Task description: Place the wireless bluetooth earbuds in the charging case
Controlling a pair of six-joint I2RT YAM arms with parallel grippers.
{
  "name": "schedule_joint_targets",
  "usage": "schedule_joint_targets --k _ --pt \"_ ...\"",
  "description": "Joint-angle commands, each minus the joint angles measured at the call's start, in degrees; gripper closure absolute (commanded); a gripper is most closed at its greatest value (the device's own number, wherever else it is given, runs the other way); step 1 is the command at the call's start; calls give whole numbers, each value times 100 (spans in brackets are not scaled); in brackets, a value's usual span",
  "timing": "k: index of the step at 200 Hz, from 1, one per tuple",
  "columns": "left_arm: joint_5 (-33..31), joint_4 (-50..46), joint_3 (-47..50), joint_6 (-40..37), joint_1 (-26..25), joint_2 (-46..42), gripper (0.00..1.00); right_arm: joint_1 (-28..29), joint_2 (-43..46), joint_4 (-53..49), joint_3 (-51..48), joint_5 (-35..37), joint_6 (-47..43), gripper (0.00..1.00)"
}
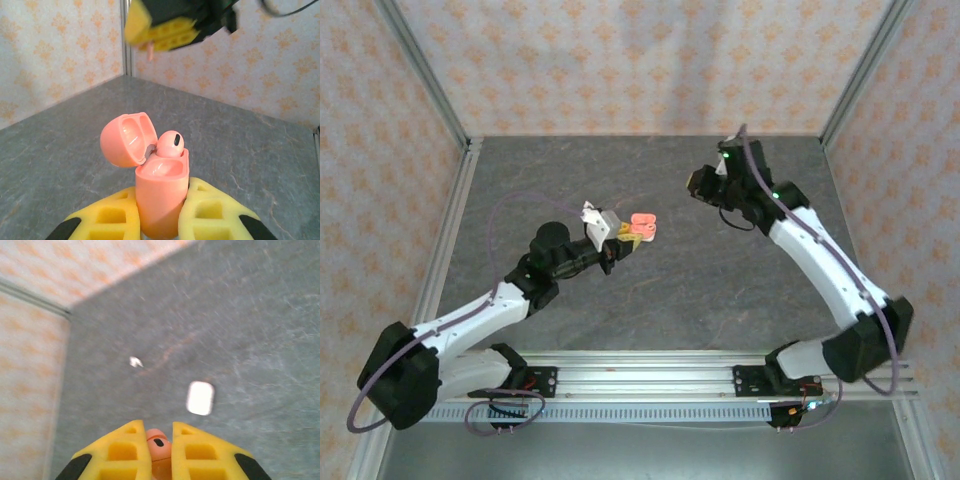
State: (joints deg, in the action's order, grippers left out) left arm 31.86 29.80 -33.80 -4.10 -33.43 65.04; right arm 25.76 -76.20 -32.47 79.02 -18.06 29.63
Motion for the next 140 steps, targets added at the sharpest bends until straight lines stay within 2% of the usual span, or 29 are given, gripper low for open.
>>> schedule_joint_targets --k 1,31,85,140 --pt "-411 949 -316 -89 -172 234 100 135 544 415 -272 133 985 92" --pt "-1119 1410 -682 -417 -419 754 100 417 1067 671 -393 362 1711 93" --pt "-2017 1861 -1326 -867 -913 1525 100 822 1186 916 -435 573 2495 93" --pt "-2450 1807 -1541 -1148 -1110 1734 100 1023 1214 942 -653 947 2891 93"
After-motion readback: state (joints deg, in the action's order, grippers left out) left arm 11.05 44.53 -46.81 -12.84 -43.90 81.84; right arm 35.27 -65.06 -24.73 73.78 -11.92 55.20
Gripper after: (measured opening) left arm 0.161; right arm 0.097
